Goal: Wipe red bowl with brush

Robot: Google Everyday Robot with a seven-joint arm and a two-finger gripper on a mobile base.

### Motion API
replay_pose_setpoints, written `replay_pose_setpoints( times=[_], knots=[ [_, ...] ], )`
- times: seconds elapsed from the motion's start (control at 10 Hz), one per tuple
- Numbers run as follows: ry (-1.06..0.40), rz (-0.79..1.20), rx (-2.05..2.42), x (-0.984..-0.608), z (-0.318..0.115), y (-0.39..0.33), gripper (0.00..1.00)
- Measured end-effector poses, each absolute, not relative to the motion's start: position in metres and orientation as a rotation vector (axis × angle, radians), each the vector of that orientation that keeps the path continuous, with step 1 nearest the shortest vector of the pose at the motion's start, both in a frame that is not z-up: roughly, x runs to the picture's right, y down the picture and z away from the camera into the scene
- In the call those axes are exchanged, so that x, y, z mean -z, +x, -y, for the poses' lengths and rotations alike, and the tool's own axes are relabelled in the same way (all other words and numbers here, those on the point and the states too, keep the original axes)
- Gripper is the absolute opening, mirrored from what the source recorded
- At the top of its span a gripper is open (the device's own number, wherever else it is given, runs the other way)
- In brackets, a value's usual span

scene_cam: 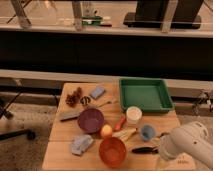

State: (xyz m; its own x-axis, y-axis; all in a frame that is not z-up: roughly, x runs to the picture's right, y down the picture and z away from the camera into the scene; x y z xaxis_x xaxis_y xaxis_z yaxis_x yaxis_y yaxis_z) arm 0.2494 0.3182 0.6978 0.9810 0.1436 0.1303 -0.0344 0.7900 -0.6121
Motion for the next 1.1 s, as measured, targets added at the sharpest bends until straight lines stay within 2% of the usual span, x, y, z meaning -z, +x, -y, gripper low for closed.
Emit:
replay_pose_setpoints(
  times=[1.1],
  knots=[
    [-0.617,0.165,-0.08,-0.724,-0.319,0.245,0.8]
  ],
)
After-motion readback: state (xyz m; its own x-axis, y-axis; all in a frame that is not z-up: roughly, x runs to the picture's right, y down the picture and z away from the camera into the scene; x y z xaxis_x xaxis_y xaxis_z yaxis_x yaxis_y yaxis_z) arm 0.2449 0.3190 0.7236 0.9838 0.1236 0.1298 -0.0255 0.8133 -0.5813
